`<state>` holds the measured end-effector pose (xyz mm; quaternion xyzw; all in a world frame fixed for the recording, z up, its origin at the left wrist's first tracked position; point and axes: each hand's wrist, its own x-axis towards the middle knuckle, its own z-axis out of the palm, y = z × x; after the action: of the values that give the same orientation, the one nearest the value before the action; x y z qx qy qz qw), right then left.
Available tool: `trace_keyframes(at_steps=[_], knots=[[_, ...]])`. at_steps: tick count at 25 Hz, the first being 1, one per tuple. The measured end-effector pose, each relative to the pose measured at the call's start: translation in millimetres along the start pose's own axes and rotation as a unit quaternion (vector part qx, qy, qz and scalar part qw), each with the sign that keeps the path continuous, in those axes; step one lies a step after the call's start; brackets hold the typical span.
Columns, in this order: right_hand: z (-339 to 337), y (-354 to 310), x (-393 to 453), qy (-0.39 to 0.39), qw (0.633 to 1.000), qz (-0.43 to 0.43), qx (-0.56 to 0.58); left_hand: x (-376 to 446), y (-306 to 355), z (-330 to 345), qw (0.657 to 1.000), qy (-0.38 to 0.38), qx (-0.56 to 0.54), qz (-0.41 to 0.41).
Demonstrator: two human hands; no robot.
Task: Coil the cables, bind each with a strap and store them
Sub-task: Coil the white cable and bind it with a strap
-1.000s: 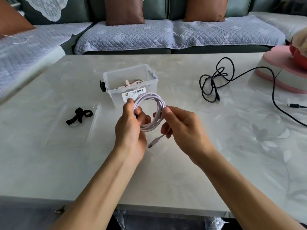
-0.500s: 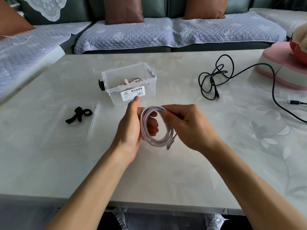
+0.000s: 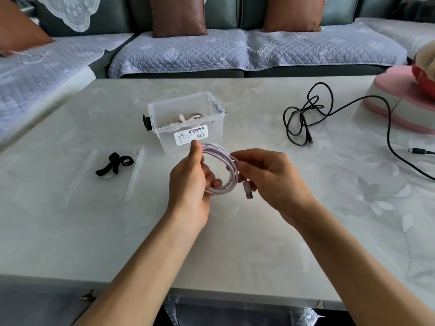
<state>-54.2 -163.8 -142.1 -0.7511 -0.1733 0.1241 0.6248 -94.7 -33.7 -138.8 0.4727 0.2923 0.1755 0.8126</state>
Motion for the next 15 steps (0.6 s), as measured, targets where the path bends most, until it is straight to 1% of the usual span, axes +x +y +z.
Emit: trace_keyframes(at_steps=[3,5,7,11,12,14,15], knots=[[0.9,0.8,-1.7,0.011,1.000,0.020,0.019,2.4,-0.3,0.9,0.998,0.020,-0.055,-0.016],[5.8,0.6,-4.0,0.001,0.999,0.028,0.022,3.0,-0.8,2.0,0.996,0.020,-0.089,-0.020],[12.1,0.1,-6.2,0.013,0.999,0.037,0.028,3.1,-1.5,2.2,0.991,0.017,-0.127,-0.029],[17.4,1.9,-7.7,0.055,0.996,0.062,-0.027,7.5,2.9,-1.3,0.983,0.012,-0.181,-0.031],[17.2,0.7,-7.6,0.053,0.996,0.077,-0.004,8.7,4.6,-2.3,0.982,0.011,-0.187,-0.028],[16.4,-4.7,-8.0,0.016,0.988,0.100,0.116,8.8,6.4,-2.8,0.982,0.010,-0.186,-0.026],[15.9,-8.1,-8.8,-0.007,0.984,0.096,0.152,8.1,6.5,-2.4,0.983,0.009,-0.182,-0.024]])
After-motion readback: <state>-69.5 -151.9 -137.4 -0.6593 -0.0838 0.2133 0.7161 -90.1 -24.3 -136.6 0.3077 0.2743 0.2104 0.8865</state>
